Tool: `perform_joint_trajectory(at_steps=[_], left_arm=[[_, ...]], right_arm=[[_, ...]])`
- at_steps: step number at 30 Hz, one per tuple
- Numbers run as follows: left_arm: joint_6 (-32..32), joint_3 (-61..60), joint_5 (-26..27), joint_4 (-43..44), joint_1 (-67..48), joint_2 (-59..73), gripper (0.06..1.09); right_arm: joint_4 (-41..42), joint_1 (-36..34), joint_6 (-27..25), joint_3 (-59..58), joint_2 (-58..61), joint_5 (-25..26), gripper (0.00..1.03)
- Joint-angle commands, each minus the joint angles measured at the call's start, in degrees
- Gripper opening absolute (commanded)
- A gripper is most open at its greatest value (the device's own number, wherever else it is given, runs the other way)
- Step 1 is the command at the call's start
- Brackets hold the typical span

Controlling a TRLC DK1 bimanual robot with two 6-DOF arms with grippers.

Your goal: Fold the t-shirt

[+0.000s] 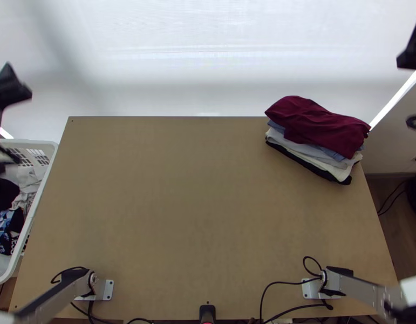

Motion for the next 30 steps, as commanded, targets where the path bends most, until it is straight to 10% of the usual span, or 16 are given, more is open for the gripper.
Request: perform_joint_trajectory(at_steps=[1,9,19,24,30], left_arm=[[3.86,-13.67,0.95,8.62,-0.53,-12.2,1.05],[3.86,-33.01,0.95,12.31,-0.44,-28.55,1.05],[1.67,-58.14,0.95,19.69,-0.97,-48.06,1.05],[0.0,-67.55,0.95,19.17,-1.41,-57.02,1.05],[-3.61,-73.52,0.51,15.65,-0.53,-59.83,1.05]], right_arm=[[-0.08,0.06,-2.66,-8.67,-10.05,-1.89,0.98],[27.08,2.96,-11.36,-48.48,-41.16,-7.78,0.98],[28.84,8.14,-8.99,-77.57,-65.33,-7.78,0.98],[29.89,7.61,2.96,-87.59,-71.31,-4.44,0.98],[25.06,9.11,5.69,-94.19,-71.31,-3.12,0.98]])
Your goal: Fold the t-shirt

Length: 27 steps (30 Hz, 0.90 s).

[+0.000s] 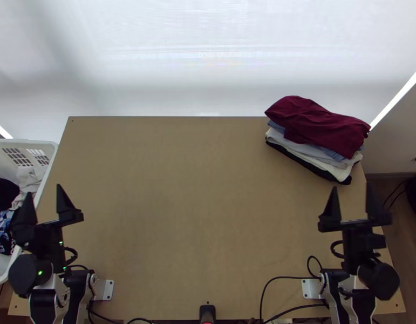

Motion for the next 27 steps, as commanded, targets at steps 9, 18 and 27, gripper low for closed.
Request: perform_joint_trajectory(at_steps=[9,18,27], left_arm=[[-5.39,-10.25,0.3,-2.11,0.37,-0.73,1.05],[-4.69,-14.29,0.03,-3.51,2.48,-0.73,1.05],[-1.35,-14.2,0.3,-8.26,2.74,-0.56,1.05]], right_arm=[[-15.06,0.85,8.32,-8.18,-0.65,2.22,0.98],[-21.48,-2.14,8.93,-7.83,-0.47,7.4,0.98],[-21.48,-2.05,8.93,-7.83,-0.47,7.4,0.98]])
